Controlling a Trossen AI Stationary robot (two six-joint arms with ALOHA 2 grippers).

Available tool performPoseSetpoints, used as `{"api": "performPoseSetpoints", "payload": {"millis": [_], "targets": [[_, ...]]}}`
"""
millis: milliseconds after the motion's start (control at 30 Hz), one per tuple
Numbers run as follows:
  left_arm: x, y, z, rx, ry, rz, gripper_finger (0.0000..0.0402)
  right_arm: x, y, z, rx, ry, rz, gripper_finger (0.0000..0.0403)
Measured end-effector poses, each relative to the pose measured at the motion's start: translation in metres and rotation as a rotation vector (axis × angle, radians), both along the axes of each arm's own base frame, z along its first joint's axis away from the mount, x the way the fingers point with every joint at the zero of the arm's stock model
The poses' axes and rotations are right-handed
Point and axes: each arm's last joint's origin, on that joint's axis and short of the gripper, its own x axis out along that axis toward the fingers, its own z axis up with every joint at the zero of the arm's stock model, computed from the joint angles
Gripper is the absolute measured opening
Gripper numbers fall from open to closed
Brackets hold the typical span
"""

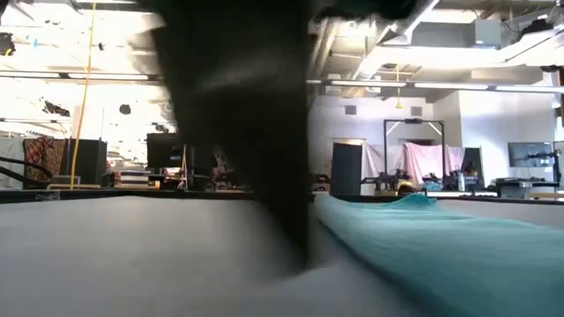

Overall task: Roll towel
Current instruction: Roll the blue microfiber towel

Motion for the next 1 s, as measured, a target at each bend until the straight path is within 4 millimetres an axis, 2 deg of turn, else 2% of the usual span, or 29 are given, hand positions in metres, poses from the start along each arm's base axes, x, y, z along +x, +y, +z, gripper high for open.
{"api": "performPoseSetpoints", "payload": {"millis": [300,700,867,1000], "targets": [[0.003,-0.002,0.002,0.032,-0.066,0.033,0.0,-0.005,-0.006,0.007,-0.015,0.042,-0.017,0.0014],[0.004,-0.01,0.013,0.179,-0.245,-0.095,0.0003,0.003,-0.015,0.007,-0.044,0.051,-0.066,0.0015],[0.004,-0.013,0.024,0.291,-0.365,-0.177,0.0037,0.013,-0.026,0.007,-0.084,0.056,-0.084,0.0015],[0.001,-0.009,0.028,0.328,-0.34,-0.151,0.0072,0.023,-0.035,0.007,-0.098,0.06,-0.068,0.0015]]}}
